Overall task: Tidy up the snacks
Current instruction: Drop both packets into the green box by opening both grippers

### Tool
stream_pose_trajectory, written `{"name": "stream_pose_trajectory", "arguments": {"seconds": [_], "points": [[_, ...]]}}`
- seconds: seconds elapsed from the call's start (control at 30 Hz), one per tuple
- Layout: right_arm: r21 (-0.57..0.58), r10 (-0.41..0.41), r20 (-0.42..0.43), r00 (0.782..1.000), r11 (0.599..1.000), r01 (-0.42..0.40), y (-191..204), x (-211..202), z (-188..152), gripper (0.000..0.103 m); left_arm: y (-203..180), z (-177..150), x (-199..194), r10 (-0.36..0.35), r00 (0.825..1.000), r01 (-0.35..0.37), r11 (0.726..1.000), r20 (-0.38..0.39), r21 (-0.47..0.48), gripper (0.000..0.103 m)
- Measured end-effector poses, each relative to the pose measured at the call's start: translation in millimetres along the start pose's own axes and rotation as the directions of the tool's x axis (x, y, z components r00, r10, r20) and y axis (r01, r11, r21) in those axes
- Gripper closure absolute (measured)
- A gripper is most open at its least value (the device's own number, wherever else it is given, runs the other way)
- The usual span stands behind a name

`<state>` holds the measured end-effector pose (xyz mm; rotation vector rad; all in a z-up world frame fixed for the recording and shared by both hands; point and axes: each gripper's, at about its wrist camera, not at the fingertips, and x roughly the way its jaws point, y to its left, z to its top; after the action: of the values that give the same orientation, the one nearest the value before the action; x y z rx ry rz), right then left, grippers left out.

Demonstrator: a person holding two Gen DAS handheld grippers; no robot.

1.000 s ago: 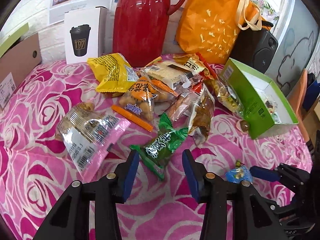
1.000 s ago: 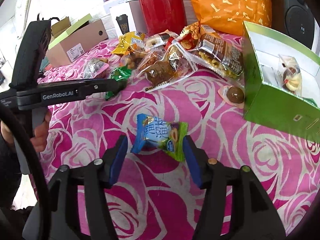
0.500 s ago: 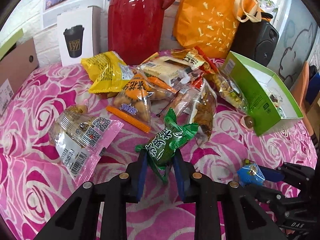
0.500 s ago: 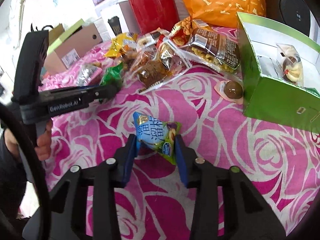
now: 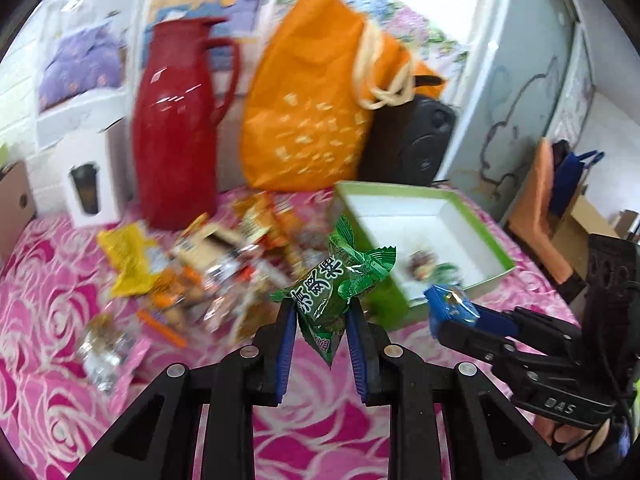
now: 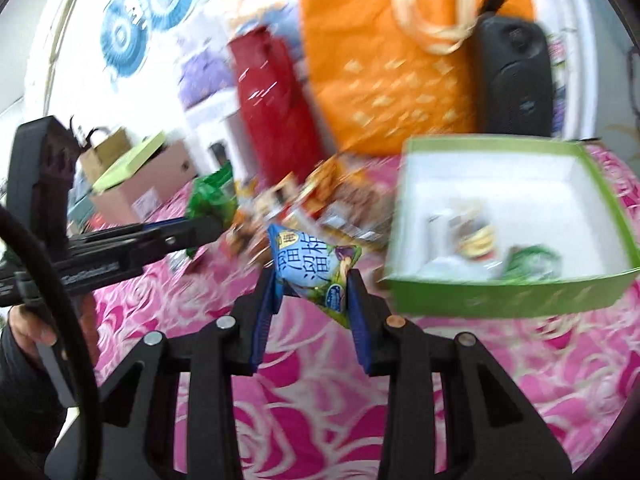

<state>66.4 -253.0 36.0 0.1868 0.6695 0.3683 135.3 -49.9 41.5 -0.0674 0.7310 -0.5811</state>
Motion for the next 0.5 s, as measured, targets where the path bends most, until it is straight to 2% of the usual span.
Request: {"name": "stream_pose_trajectory", "arguments": {"seconds": [0.17,0.3,0.5], "points": [[0.056,-0.11,0.038,0.993,0.993,0.108,-43.9,-19.2,7.8,0.065,-44.8,24.9,26.0,-0.065,0.998,0.065,0.996,-0.006,0.06,0.078],[0.131,-0.199,0.059,0.978,0.973,0.19,-89.6,-32.7,10.5,0.065,-85.6,40.6,60.4,-0.117,0.992,0.121,0.988,-0.043,0.094,0.078],[0.194,-0.29,0.058,0.955,0.942,0.274,-145.4,-35.2,16.1,0.065,-123.1,47.6,106.5,-0.142,0.983,0.157,0.98,-0.117,0.125,0.078]]}}
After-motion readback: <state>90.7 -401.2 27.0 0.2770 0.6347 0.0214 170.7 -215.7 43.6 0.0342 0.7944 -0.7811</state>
